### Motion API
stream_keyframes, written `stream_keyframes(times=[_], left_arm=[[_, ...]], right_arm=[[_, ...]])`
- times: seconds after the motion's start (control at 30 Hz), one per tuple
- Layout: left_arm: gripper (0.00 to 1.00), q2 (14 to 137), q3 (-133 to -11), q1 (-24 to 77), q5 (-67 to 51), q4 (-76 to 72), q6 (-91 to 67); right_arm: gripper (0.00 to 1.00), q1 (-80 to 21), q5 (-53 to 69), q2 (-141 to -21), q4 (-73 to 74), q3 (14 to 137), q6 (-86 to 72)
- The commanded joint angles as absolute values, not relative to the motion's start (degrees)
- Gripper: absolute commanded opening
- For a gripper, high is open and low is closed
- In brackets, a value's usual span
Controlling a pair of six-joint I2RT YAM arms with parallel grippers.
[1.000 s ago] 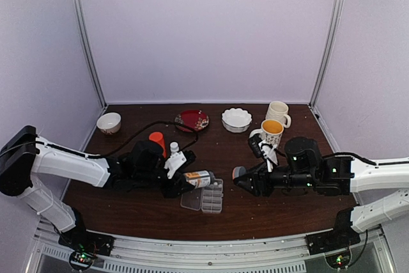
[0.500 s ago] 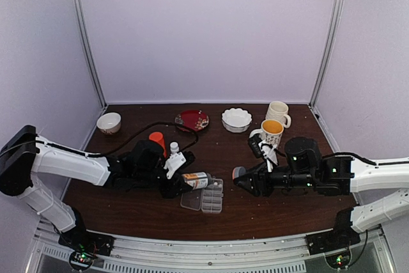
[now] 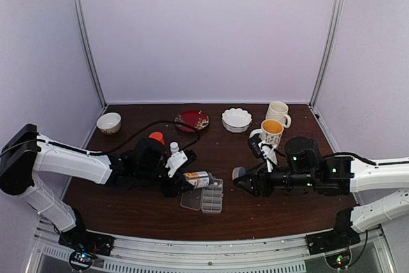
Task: Sort the pills into containers
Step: Pour the pill into the compartment of the pill container.
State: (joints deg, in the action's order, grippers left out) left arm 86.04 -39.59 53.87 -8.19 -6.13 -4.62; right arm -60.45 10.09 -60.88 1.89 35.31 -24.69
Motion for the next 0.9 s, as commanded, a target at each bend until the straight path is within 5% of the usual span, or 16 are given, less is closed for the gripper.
stream_keyframes(times=[0.0,0.87], left_arm=[[0.0,85.21,-40.01,53.52,-7.93,-8.97,-6.0],[0.0,87.46,-43.81,53.5,-7.77,-4.68,-7.17]], right_arm=[[0.0,-60.21,10.28,-61.28,1.11,36.41,-25.15],[0.0,-60.21,10.29,-61.87,1.67,37.21,-24.84]])
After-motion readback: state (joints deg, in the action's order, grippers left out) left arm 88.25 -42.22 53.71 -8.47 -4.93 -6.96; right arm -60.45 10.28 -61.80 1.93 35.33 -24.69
